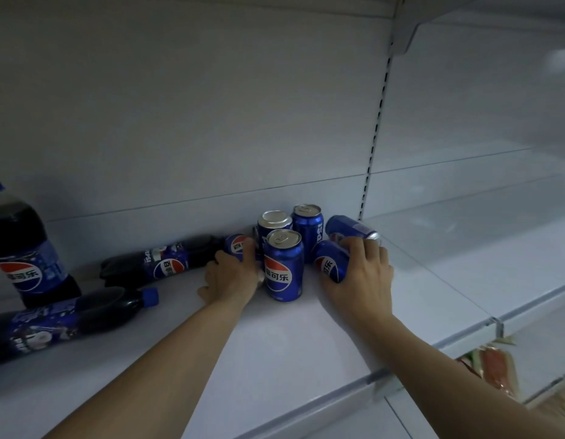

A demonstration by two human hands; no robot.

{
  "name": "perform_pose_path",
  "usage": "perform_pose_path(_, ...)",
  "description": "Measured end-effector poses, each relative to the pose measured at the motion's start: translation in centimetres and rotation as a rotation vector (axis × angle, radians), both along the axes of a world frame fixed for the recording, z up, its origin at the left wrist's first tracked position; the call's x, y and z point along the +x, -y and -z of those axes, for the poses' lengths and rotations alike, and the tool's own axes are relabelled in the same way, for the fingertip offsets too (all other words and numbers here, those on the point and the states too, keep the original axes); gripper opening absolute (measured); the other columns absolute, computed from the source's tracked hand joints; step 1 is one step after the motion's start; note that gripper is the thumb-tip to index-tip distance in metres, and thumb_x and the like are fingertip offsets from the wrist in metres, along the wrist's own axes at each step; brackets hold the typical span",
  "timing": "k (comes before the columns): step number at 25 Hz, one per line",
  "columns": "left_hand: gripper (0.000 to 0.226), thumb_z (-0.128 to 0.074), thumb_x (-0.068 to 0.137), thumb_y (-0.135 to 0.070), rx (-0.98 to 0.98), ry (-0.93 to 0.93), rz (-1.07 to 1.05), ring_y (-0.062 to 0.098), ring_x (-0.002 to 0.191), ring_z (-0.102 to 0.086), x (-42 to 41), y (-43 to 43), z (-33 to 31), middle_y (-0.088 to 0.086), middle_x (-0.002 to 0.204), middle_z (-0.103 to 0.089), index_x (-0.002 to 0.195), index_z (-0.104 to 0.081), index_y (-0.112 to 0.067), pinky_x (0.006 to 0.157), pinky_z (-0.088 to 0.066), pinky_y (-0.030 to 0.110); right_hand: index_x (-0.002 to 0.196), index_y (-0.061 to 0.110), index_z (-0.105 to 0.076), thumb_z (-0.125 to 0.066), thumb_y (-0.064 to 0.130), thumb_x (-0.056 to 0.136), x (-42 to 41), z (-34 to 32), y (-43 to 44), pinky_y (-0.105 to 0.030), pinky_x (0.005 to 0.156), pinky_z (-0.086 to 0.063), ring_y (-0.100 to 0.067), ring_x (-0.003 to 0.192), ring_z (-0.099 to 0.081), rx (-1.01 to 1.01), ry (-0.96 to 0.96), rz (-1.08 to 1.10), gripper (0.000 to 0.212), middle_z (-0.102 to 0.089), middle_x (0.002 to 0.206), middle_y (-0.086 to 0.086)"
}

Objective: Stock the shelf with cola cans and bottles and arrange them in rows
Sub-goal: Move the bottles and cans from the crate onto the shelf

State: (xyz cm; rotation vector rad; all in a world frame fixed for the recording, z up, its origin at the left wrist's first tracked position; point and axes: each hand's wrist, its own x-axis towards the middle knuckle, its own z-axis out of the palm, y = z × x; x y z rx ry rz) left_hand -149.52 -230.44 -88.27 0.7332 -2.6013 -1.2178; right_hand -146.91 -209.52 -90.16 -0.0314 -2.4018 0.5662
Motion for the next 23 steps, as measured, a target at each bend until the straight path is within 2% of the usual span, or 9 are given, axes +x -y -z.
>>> perform_pose_path(4,0.082,-0.019,0.098,-0.072,0.047,-0.004,0.069,0.034,0.138,-0.042,0.4,0.9,0.1,0.017,0.148,-0.045,0.146,-0.043,-0.01,0.11,-0.027,0.049,0.121,0.026,-0.048,-0.068,0.045,0.08,0.8,-0.6,0.2,-0.039,0.086,-0.038,-0.021,0.108,-0.044,-0.097,-0.009,-0.051,0.05,-0.052,0.117,0.002)
perform_pose_path(8,0.067,-0.023,0.102,-0.065,0.359,-0.159,0.179,0.024,0.133,-0.048,3.4,2.4,-0.1,0.0,0.139,-0.053,0.144,-0.05,-0.019,0.106,-0.034,0.033,0.117,0.023,-0.051,-0.06,0.042,0.085,3.4,-1.3,0.5,-0.04,0.084,-0.038,-0.022,0.106,-0.047,-0.051,-0.173,-0.144,0.038,-0.054,0.114,0.001)
perform_pose_path(9,0.067,-0.027,0.102,-0.065,0.425,-0.182,0.182,0.022,0.134,-0.048,4.3,2.9,-0.1,-0.001,0.141,-0.053,0.145,-0.05,-0.02,0.11,-0.034,0.032,0.117,0.022,-0.051,-0.058,0.043,0.086,4.1,-1.3,0.5,-0.039,0.084,-0.038,-0.022,0.106,-0.048,-0.035,-0.192,-0.18,0.038,-0.053,0.114,0.0)
perform_pose_path(12,0.061,-0.039,0.098,-0.067,0.481,-0.3,0.254,0.019,0.14,-0.046,7.8,5.0,-0.3,-0.002,0.149,-0.051,0.145,-0.049,-0.029,0.12,-0.031,0.047,0.12,0.021,-0.051,-0.053,0.045,0.087,6.6,-1.4,0.9,-0.034,0.087,-0.036,-0.02,0.107,-0.047,-0.027,-0.181,-0.274,0.041,-0.053,0.119,-0.001)
perform_pose_path(15,0.041,-0.042,0.102,-0.056,0.367,-0.415,0.357,0.014,0.134,-0.049,11.9,7.7,-1.7,-0.004,0.143,-0.055,0.136,-0.052,-0.036,0.118,-0.035,0.045,0.12,0.018,-0.053,-0.053,0.045,0.089,9.3,-2.5,2.9,-0.036,0.09,-0.041,-0.019,0.11,-0.048,-0.049,-0.199,-0.384,0.041,-0.053,0.121,-0.002)
perform_pose_path(17,0.037,-0.042,0.102,-0.052,0.252,-0.458,0.425,0.007,0.131,-0.049,14.9,9.5,-3.3,-0.011,0.14,-0.054,0.135,-0.051,-0.037,0.113,-0.037,0.027,0.121,0.017,-0.052,-0.053,0.043,0.089,10.8,-4.2,5.0,-0.039,0.091,-0.044,-0.02,0.11,-0.048,-0.056,-0.219,-0.482,0.041,-0.054,0.121,-0.003)
perform_pose_path(19,0.037,-0.042,0.104,-0.048,0.134,-0.506,0.44,0.002,0.128,-0.049,17.8,11.4,-5.1,-0.014,0.138,-0.054,0.137,-0.051,-0.034,0.104,-0.035,0.015,0.124,0.018,-0.05,-0.054,0.042,0.09,12.3,-5.9,7.5,-0.036,0.092,-0.043,-0.019,0.111,-0.048,-0.058,-0.234,-0.583,0.042,-0.053,0.121,-0.002)
perform_pose_path(21,0.043,-0.04,0.099,-0.051,0.059,-0.55,0.411,0.0,0.126,-0.052,20.9,13.7,-6.5,-0.012,0.135,-0.059,0.135,-0.054,-0.032,0.104,-0.038,0.017,0.127,0.017,-0.05,-0.054,0.042,0.09,14.2,-7.4,10.8,-0.035,0.095,-0.043,-0.018,0.113,-0.049,-0.058,-0.238,-0.697,0.045,-0.053,0.124,-0.001)
perform_pose_path(23,0.043,-0.04,0.099,-0.05,0.007,-0.579,0.366,-0.005,0.123,-0.053,24.3,16.6,-7.6,-0.011,0.133,-0.061,0.134,-0.055,-0.03,0.1,-0.04,0.012,0.131,0.017,-0.05,-0.054,0.042,0.091,16.4,-8.5,14.4,-0.034,0.097,-0.042,-0.016,0.115,-0.049,-0.058,-0.23,-0.806,0.047,-0.052,0.126,0.001)
